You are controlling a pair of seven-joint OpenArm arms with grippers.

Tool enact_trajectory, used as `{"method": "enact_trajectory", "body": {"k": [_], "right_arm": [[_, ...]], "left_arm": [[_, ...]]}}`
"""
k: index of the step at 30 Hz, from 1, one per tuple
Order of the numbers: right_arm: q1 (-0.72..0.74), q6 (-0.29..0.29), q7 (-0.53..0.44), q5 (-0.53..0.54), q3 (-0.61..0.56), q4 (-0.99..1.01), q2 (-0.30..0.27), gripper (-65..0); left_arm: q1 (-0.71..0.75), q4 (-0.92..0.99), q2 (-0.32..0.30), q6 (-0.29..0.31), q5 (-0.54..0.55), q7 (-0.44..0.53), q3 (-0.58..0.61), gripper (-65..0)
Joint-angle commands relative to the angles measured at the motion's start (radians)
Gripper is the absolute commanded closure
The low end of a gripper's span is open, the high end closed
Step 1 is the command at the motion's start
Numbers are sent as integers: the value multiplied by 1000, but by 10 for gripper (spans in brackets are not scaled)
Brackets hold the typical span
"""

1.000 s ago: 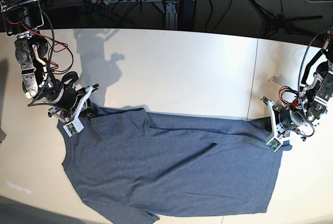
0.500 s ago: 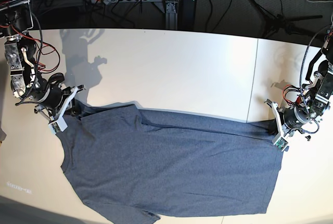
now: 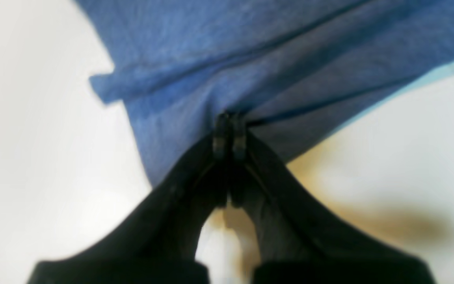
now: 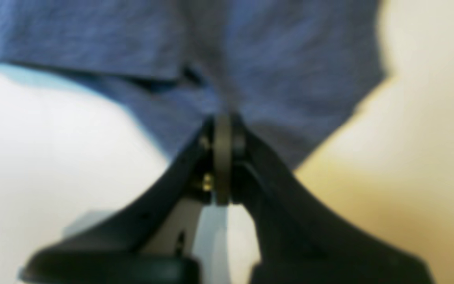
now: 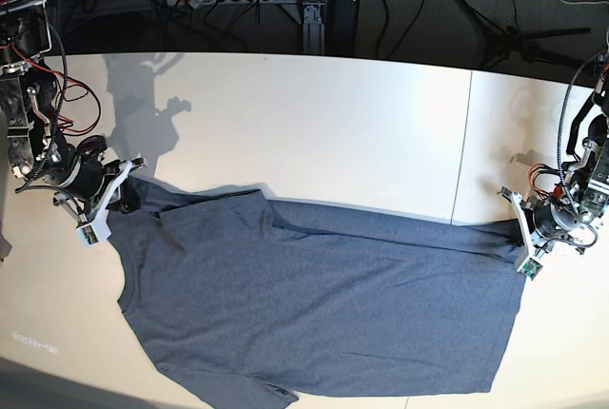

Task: Fold the T-shirt properly
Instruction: 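Drag the shirt with both grippers toward the robot's base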

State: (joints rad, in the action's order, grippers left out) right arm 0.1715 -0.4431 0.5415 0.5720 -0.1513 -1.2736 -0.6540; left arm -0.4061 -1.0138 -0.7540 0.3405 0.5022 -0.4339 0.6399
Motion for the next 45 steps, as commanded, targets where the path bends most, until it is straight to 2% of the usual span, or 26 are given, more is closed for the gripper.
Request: {"method": "enact_trajectory", "body": {"k": [1,4,9,12,16,19,24,30,35,41,45], "right_arm": [[21,-45,-24,20,29,-31,-25,0],[22,-50,-21,42,68,-76,-25,0],[26,-55,-22,41,76,-117,-16,0],[51,-56,-21,37,76,-106,21,0],[135,-56,-21,-2,75,-41,105,0],[200,-58,-22,-17,75,49,157,0],[270,-58,-37,-64,75,197,211,0],[282,-58,-48,-103,75,365,251,0],[278,-58,-48,-105,75,449,264,0],[274,-58,-46,-93,75,449,264,0],[259,-58,-16,-90,76,439,262,0]], "left_arm": [[-20,-29,-29,32,19,9,-37,0],[-20,-95,-44,92,81,-20,-111,0],[-20,-172,-37,99,153,-41,-152,0],[-21,-161,-6,98,144,-11,-152,0],[-30,-125,56,98,78,26,-152,0],[-44,-52,94,98,68,41,-152,0],[-65,71,128,98,16,131,-152,0],[-62,177,172,97,-8,137,-152,0],[-62,193,180,90,-14,75,-152,0],[-62,193,177,64,-14,-33,-152,0],[-54,182,163,64,-14,-57,-152,0]]}}
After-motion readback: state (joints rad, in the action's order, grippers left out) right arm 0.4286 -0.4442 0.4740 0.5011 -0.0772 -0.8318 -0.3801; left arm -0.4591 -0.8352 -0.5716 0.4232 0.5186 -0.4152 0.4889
